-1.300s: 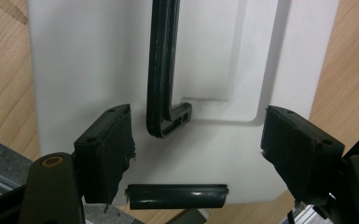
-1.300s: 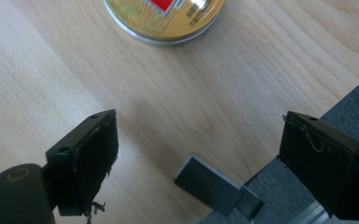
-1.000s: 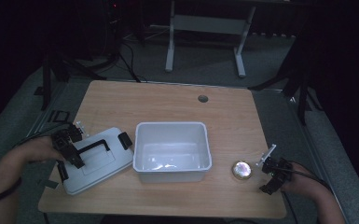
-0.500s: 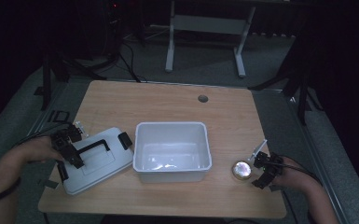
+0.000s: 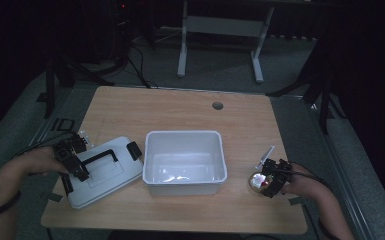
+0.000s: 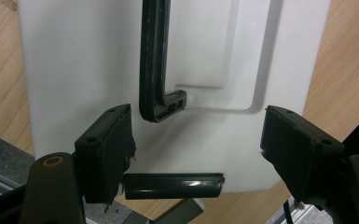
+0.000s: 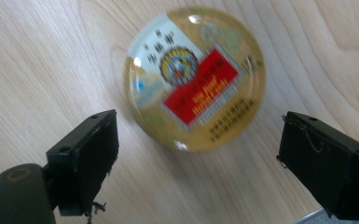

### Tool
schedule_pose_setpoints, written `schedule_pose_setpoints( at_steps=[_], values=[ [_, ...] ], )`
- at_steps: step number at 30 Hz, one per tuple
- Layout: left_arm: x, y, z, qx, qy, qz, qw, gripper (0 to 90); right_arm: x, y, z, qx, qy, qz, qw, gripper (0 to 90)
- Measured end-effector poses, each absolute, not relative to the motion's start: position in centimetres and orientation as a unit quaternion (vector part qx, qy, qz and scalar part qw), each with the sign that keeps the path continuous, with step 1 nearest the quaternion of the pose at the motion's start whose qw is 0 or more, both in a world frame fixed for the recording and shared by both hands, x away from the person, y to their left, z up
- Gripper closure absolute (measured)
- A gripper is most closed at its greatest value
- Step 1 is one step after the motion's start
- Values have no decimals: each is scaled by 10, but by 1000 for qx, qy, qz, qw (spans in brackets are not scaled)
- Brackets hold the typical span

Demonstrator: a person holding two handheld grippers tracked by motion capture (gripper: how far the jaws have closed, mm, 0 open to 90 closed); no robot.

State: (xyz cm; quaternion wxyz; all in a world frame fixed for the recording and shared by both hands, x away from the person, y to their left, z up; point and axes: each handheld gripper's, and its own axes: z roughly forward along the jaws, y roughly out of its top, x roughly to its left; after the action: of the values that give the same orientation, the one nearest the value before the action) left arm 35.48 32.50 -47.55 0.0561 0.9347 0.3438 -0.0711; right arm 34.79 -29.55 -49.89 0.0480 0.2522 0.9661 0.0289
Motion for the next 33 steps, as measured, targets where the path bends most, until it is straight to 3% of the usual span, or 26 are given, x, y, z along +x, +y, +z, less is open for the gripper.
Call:
schedule_pose_setpoints(
  at_steps=[13,19,33],
  values=[
    [355,326,-476,934,344,-72,59,248,360,-273,-515,232,972,18,40,119],
    [354,327,-478,934,345,-74,58,248,361,-268,-520,221,975,0,40,197],
    [354,328,-474,934,344,-73,53,249,356,-267,-490,211,976,-5,50,202]
  ],
)
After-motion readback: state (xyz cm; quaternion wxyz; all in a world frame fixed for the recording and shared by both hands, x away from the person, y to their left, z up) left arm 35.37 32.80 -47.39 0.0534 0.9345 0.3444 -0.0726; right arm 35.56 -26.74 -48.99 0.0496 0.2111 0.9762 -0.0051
